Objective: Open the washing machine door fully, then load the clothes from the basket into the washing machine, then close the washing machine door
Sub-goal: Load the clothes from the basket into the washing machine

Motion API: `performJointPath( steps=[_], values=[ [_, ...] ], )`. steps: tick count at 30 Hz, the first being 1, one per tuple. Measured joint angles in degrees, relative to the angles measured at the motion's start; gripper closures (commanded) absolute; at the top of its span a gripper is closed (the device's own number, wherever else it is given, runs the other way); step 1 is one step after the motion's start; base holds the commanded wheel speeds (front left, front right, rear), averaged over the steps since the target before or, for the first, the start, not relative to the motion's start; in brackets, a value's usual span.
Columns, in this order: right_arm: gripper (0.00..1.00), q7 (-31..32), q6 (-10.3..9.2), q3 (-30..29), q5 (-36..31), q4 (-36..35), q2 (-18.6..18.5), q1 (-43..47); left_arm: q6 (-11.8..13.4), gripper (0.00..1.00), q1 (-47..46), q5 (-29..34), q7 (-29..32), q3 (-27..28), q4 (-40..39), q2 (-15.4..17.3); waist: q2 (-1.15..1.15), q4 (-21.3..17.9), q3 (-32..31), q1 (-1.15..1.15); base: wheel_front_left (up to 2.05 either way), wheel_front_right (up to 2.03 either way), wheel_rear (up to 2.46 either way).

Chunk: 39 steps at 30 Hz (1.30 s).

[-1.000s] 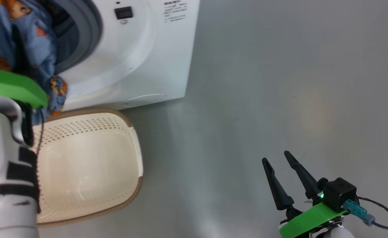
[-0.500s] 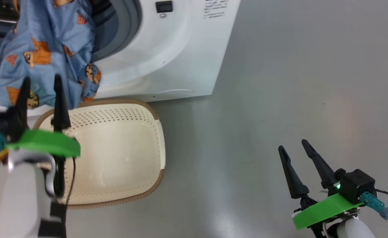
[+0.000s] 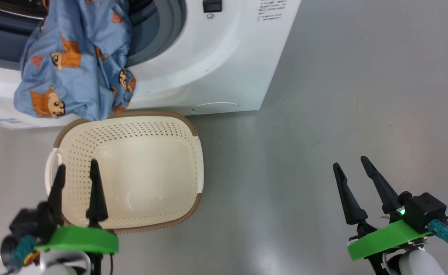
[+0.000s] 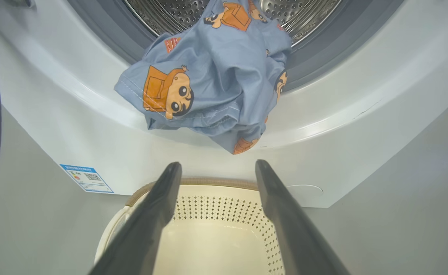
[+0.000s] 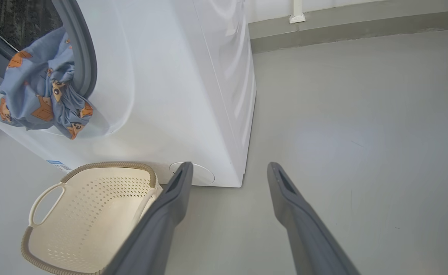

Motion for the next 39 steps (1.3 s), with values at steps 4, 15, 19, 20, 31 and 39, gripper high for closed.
performJointPath(
  steps=[4,15,19,20,31,39],
  values=[
    [0.00,0.00,0.01,-0.66,-0.03,-0.23,0.00,0.01,2.02,0.00,3.72,-2.07,0.00,-1.79,-2.66,0.03,0.00,0.39,-0.43,0.00,0.00,0.00,0.00],
    [0.00,0.00,0.01,-1.34,-0.03,-0.79,0.11,0.06,4.94,0.00,9.61,-3.33,0.08,-4.98,-10.43,0.16,0.00,0.70,-0.53,0.00,0.00,0.00,0.00],
    [0.00,0.00,0.01,-1.33,-0.04,-0.78,0.14,0.06,5.17,0.00,9.64,-3.33,0.14,-4.95,-11.27,0.44,0.00,0.53,-0.27,0.00,0.00,0.00,0.00],
    [0.00,-0.01,0.01,-1.33,-0.04,-0.78,0.18,0.06,5.47,0.00,9.67,-3.33,0.14,-4.94,-11.36,0.47,0.00,0.46,-0.19,0.00,0.00,0.00,0.00],
    [0.00,-0.01,0.00,-1.32,-0.04,-0.78,0.45,0.05,5.52,0.00,9.69,-4.10,0.58,-4.90,-10.87,0.62,0.00,-0.16,0.58,0.00,0.00,0.00,0.00],
    [0.00,0.00,0.00,-1.04,-0.21,-0.76,0.44,-0.48,5.45,0.00,3.74,-5.59,0.55,-5.00,-6.80,0.59,0.00,-1.14,1.27,0.00,0.00,0.00,0.00]
  ],
)
